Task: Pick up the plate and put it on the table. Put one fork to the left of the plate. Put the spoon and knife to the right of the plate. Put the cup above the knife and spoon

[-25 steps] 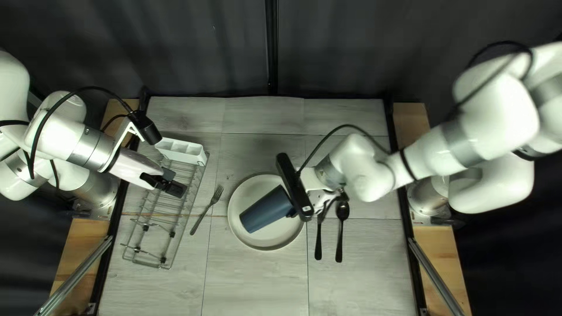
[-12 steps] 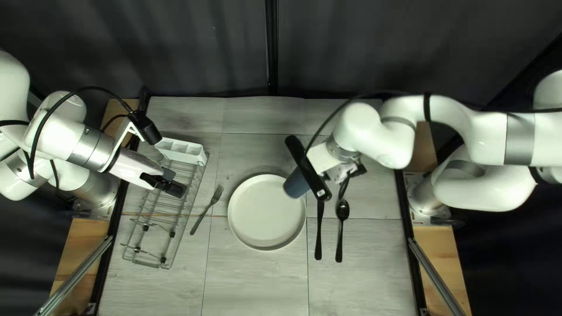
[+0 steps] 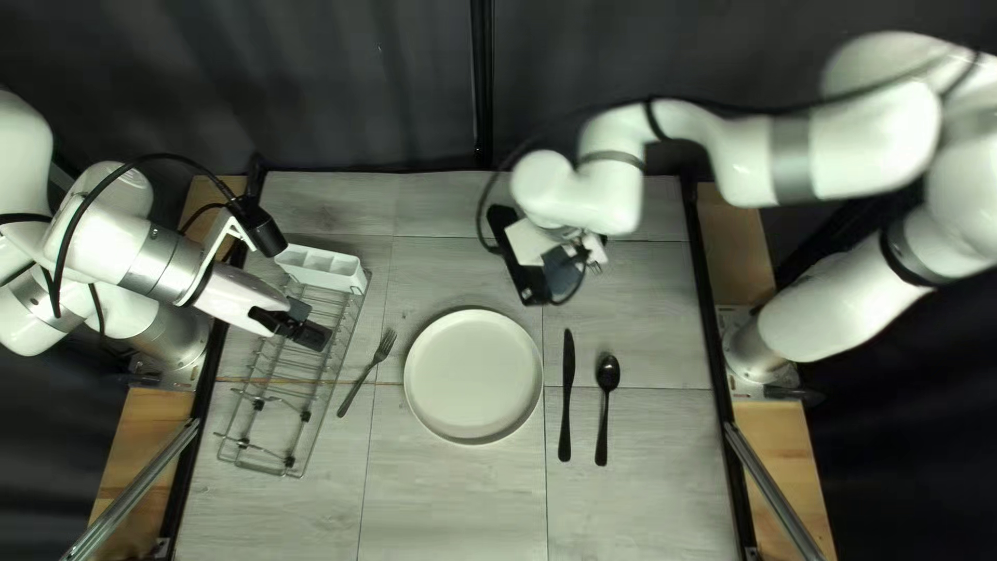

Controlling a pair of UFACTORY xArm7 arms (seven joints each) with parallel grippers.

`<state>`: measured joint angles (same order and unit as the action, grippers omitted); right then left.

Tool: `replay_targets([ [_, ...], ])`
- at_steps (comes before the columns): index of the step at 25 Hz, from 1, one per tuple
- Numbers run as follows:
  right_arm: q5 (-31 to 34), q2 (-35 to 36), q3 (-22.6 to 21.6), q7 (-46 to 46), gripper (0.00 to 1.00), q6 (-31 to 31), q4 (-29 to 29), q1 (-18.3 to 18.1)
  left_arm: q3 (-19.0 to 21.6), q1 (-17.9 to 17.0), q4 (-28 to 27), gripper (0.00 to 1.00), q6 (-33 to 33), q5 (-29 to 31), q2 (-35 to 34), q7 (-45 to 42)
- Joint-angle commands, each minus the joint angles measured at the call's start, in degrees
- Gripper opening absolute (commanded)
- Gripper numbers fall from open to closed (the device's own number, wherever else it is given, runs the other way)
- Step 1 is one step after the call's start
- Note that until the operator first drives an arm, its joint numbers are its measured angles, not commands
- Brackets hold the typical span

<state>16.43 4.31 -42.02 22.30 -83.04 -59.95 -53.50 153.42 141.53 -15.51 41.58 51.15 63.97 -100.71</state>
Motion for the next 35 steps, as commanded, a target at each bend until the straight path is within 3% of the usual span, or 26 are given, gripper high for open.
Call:
replay_targets([
  [1, 5.74, 7.99, 0.94, -6.95, 0.0, -5.28, -6.46, 2.15, 0.0, 0.0, 0.0, 1.0, 0.0, 0.0, 0.0, 0.0],
  [18, 11.74, 20.12, 3.52, -17.86, 0.0, -10.28, -14.35, 8.25, 0.0, 0.0, 0.0, 1.0, 0.0, 0.0, 0.0, 0.0],
  [19, 11.87, 20.62, 3.61, -18.16, 0.08, -10.5, -14.77, 8.53, 0.0, 0.0, 0.0, 1.0, 0.0, 0.0, 0.0, 0.0],
  [20, 11.91, 20.77, 3.65, -18.32, 0.48, -10.63, -14.97, 8.66, 0.0, 0.0, 0.0, 1.0, 0.0, 0.0, 0.0, 0.0],
  [21, 11.9, 20.81, 3.65, -18.57, 1.0, -10.78, -15.15, 8.8, 0.0, 0.0, 0.0, 1.0, 0.0, 0.0, 0.0, 0.0],
  [25, 10.46, 15.44, 2.62, -17.02, 1.0, -10.12, -12.53, 7.13, 0.0, 0.0, 0.0, 1.0, 0.0, 0.0, 0.0, 0.0],
  [29, 4.5, 0.19, 1.24, -8.97, 1.0, -6.68, -5.2, 3.76, 0.0, 0.0, 0.0, 1.0, 0.0, 0.0, 0.0, 0.0],
  [35, -4.95, -19.64, 4.98, 1.99, 1.0, -2.23, 4.31, 5.98, 0.0, 0.0, 0.0, 1.0, 0.0, 0.0, 0.0, 0.0],
])
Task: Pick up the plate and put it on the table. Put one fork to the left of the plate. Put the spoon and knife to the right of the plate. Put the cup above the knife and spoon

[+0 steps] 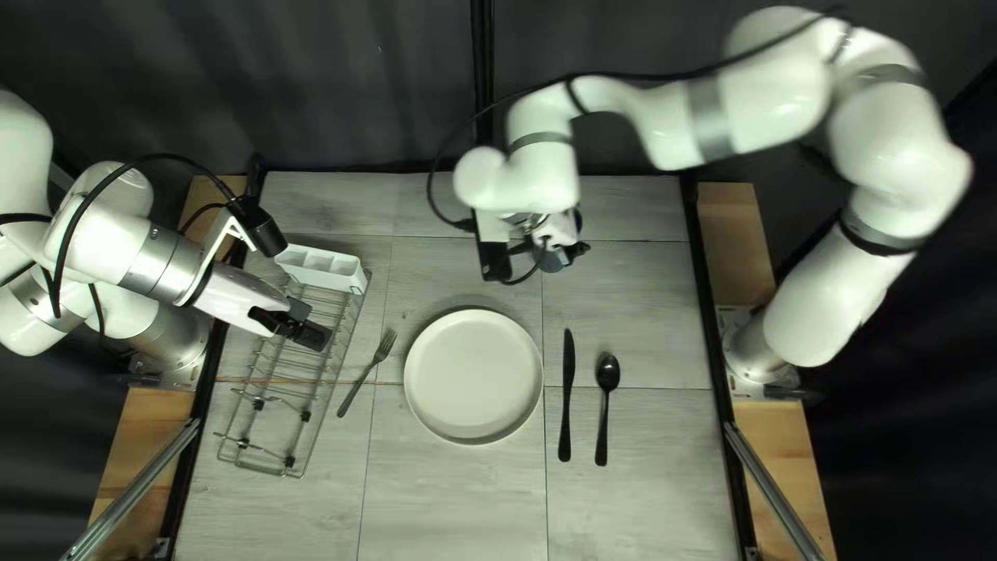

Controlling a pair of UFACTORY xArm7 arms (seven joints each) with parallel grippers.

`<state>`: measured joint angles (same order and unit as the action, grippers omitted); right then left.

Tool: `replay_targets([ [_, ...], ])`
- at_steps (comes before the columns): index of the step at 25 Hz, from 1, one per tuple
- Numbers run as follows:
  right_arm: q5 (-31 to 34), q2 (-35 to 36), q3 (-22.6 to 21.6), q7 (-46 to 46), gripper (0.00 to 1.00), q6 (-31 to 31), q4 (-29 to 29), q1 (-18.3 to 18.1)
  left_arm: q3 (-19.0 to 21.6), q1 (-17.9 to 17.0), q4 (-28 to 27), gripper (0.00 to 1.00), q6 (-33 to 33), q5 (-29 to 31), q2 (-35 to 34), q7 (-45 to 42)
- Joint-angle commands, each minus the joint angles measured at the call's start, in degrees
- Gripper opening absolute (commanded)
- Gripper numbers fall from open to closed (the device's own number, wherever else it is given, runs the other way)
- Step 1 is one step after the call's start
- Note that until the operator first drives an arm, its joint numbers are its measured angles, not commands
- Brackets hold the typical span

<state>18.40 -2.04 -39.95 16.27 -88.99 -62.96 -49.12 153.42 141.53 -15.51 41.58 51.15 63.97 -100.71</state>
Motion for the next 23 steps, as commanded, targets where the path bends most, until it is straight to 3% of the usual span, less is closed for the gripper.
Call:
replay_targets([
  [1, -9.33, -18.09, 4.36, 10.53, 1.0, 4.55, 9.74, 3.14, 0.0, 0.0, 0.0, 1.0, 0.0, 0.0, 0.0, 0.0],
  [5, -15.63, -31.88, 9.27, 16.69, 1.0, 5.94, 16.5, 9.28, 0.0, 0.0, 0.0, 1.0, 0.0, 0.0, 0.0, 0.0],
  [23, -15.63, -31.88, 9.27, 16.69, 1.0, 5.94, 16.5, 9.28, 0.0, 0.0, 0.0, 1.0, 0.0, 0.0, 0.0, 0.0],
])
